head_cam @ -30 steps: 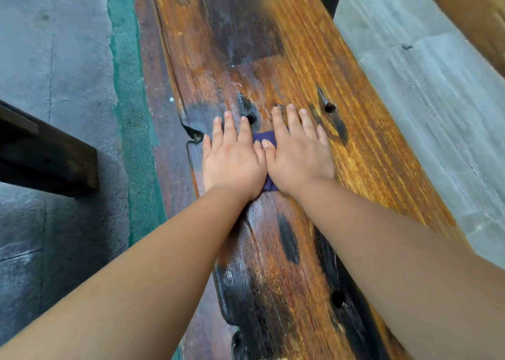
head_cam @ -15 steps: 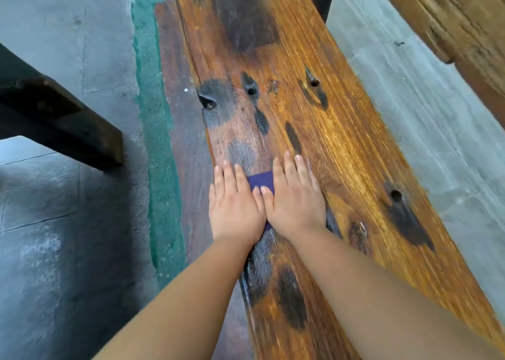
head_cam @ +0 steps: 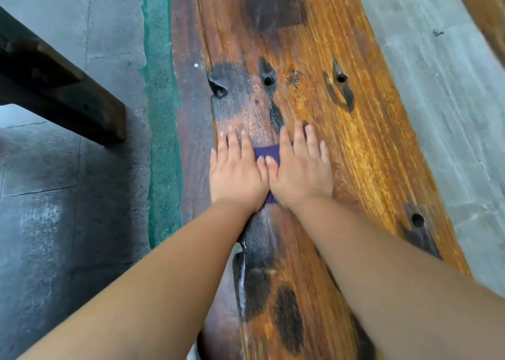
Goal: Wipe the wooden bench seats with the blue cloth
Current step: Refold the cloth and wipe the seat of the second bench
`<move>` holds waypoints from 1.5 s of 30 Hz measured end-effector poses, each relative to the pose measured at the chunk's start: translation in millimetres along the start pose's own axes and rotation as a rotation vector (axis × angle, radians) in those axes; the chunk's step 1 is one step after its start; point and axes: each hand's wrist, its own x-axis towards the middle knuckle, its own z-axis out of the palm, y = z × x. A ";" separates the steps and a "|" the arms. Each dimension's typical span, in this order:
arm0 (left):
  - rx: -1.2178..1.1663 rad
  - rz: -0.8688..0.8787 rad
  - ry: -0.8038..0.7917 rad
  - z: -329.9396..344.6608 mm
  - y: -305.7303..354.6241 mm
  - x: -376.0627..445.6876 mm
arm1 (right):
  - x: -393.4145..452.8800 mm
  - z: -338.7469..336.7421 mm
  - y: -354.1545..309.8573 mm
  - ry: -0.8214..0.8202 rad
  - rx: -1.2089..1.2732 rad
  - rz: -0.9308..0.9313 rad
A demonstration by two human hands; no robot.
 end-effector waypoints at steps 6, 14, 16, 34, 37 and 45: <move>0.016 -0.035 0.036 -3.6 3.8 93.9 | 95.4 -6.6 -4.3 0.053 -0.009 0.015; 0.009 -0.023 0.044 -15.2 4.1 216.0 | 214.3 -24.8 -13.8 0.049 -0.008 0.008; 0.000 -0.026 0.047 -17.8 3.3 248.9 | 247.3 -28.6 -16.2 0.048 -0.017 0.003; -0.049 -0.026 0.031 -27.3 4.7 334.1 | 334.9 -41.2 -24.0 0.058 -0.017 0.007; -0.068 -0.031 0.055 -26.1 2.7 334.3 | 334.2 -38.4 -23.3 0.088 0.001 -0.012; -0.018 0.071 0.058 -25.0 4.8 292.9 | 283.8 -29.8 -13.3 0.140 0.014 -0.011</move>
